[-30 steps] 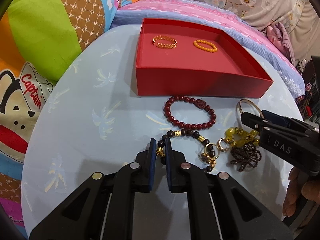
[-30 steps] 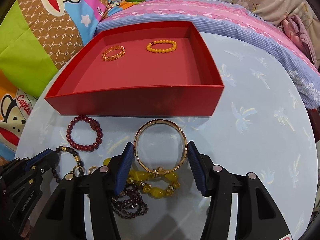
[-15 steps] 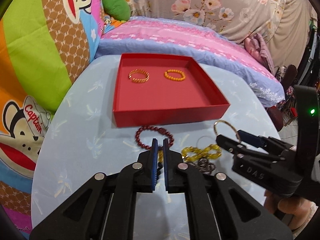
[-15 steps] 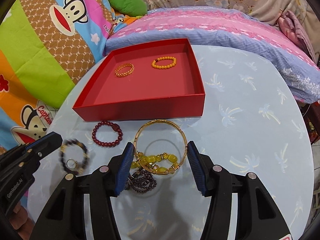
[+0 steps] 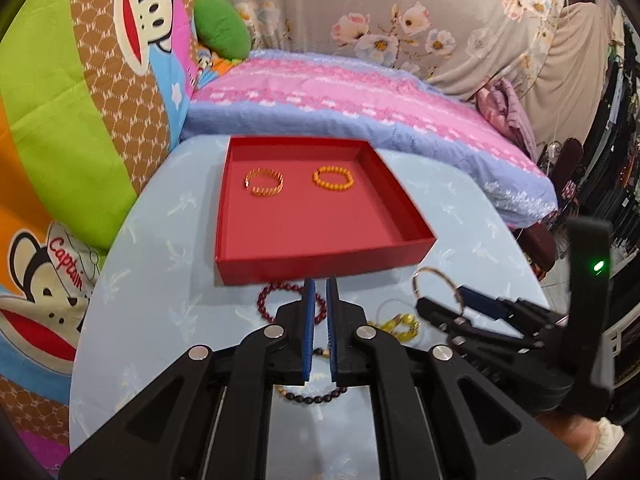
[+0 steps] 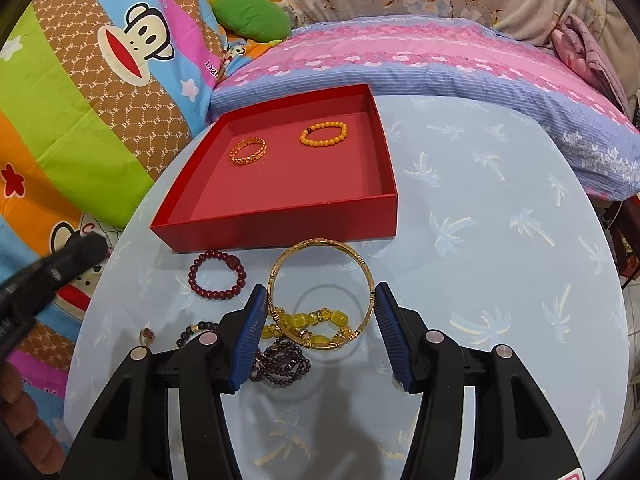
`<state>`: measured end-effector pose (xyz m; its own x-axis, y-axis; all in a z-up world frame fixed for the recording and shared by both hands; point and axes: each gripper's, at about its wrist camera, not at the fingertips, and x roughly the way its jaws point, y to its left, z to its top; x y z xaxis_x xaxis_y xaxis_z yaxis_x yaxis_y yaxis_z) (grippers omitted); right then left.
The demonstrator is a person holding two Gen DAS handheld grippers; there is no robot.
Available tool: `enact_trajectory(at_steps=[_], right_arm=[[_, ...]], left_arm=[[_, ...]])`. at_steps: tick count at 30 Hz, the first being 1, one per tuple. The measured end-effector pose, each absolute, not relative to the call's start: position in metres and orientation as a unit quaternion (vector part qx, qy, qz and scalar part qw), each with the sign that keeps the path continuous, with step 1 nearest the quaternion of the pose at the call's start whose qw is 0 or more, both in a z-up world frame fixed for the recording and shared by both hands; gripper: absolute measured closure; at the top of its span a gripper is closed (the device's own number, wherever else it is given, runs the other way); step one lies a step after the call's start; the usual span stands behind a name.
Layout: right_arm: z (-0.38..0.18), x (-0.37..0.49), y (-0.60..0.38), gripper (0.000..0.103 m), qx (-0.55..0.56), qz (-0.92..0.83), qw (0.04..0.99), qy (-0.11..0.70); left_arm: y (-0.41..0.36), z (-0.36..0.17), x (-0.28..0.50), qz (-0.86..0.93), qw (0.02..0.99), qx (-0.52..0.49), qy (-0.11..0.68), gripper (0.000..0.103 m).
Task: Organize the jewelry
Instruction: 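Carry both into the red box and open both grippers to release them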
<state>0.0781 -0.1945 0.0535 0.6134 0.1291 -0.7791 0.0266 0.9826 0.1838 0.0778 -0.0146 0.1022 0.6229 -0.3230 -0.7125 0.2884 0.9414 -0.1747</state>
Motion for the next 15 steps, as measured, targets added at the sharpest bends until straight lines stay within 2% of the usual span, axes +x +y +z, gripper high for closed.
enact_trajectory(at_steps=[1, 3, 5, 14, 15], right_arm=[[0.053, 0.078, -0.195, 0.05, 0.089, 0.028, 0.893, 0.44], [0.051, 0.077, -0.196, 0.05, 0.09, 0.026, 0.892, 0.442], [0.049, 0.076, -0.197, 0.05, 0.09, 0.025, 0.891, 0.445], [0.042, 0.076, -0.194, 0.05, 0.086, 0.025, 0.887, 0.453], [0.042, 0.076, -0.194, 0.05, 0.086, 0.026, 0.887, 0.454]], left_arm=[[-0.013, 0.095, 0.078, -0.167, 0.898, -0.018, 0.407, 0.093], [-0.013, 0.074, 0.08, -0.157, 0.889, -0.008, 0.43, 0.071], [-0.013, 0.055, 0.08, -0.154, 0.882, -0.002, 0.445, 0.064], [-0.016, 0.006, 0.083, -0.151, 0.864, 0.024, 0.479, 0.065], [-0.016, 0.006, 0.082, -0.149, 0.868, 0.026, 0.474, 0.069]])
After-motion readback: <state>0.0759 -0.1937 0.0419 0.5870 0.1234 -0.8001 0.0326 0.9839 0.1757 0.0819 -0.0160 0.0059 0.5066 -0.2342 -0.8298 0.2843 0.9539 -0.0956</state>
